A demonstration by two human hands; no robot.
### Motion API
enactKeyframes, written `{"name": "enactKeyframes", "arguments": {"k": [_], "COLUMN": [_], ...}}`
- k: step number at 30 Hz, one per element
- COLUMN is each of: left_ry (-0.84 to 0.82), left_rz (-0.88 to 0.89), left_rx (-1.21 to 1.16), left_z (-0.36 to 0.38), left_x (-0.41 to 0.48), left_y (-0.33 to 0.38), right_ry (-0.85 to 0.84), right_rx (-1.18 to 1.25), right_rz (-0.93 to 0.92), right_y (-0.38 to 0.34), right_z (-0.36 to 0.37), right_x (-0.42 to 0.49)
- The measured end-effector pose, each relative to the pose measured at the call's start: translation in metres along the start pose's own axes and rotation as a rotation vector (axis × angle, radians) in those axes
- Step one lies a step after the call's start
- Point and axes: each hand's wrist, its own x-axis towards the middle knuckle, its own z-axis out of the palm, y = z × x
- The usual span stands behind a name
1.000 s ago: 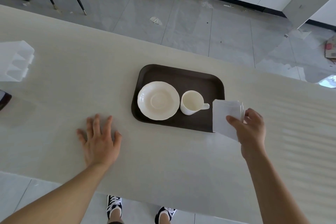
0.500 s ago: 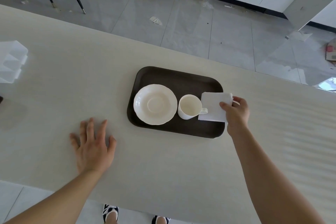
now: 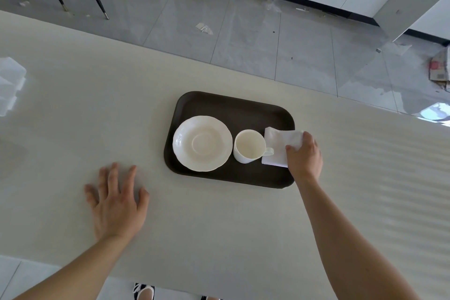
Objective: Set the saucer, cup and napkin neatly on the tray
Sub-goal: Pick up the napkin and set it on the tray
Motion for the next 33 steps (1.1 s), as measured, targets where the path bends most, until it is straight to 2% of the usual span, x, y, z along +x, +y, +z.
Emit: {"name": "enactKeyframes", "arguments": {"k": [9,16,24,28,33], "left_ry": [-0.008,-0.023,-0.031,-0.025,-0.020], "left_rz": [0.000,0.000,-0.008,-0.003,-0.001], "left_rx": [0.008,-0.005,0.008,0.008,0.010], "left_z": [-0.002,-0.005,-0.001,0.000,0.001], "left_x": [0.000,-0.001,0.000,0.001,0.001], "left_y": [0.002,0.003,0.000,-0.001,-0.001], "right_ry": [-0.032,0.095,-0.084,-0.180,-0.231], "right_rx": [-0.076,-0.013,0.070,-0.006,-0.084], "right_rz": [-0.002,-0.223,-0.464,-0.587,-0.649], "right_y": [0.001,-0.019,-0.089,-0.118,-0.138], "right_z": [-0.001,-0.020,-0.024,-0.012,0.004], "right_x": [-0.004,-0.001,0.010,0.010,0.013]}}
